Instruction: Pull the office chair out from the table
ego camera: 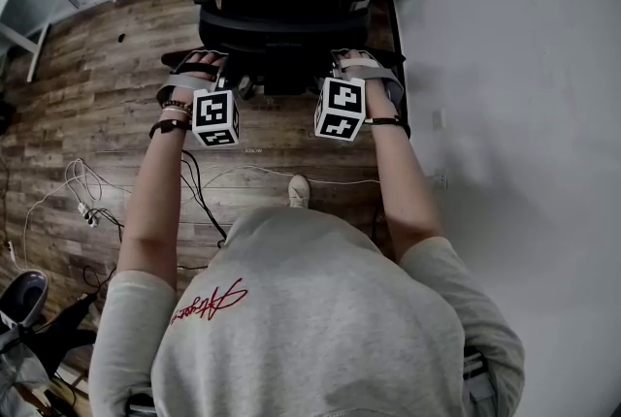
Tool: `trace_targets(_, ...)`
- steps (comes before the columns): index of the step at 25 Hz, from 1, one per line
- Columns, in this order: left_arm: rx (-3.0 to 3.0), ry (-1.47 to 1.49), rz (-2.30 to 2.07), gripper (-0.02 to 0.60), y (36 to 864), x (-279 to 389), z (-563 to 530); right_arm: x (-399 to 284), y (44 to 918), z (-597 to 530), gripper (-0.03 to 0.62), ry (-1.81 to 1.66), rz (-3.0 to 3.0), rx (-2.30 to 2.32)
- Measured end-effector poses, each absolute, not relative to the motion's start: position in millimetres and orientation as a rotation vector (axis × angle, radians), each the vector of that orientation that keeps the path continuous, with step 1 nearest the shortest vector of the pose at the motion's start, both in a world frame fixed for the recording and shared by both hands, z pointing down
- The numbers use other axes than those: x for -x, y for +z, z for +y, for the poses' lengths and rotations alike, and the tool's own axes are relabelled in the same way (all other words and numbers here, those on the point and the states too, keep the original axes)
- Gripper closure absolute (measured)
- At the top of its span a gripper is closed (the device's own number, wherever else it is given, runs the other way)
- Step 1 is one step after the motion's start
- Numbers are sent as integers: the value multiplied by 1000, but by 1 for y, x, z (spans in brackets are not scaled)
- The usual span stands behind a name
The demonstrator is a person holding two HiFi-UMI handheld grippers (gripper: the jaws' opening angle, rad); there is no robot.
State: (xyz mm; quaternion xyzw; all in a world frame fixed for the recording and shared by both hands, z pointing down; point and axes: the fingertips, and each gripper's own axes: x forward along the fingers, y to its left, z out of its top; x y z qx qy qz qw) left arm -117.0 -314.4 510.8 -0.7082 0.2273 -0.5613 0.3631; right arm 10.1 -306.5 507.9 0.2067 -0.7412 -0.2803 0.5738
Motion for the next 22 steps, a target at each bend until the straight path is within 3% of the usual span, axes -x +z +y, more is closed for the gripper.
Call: trace_targets(22, 1806, -1422, 566, 488, 512, 127, -264, 0, 511, -253, 494, -647, -1729, -510)
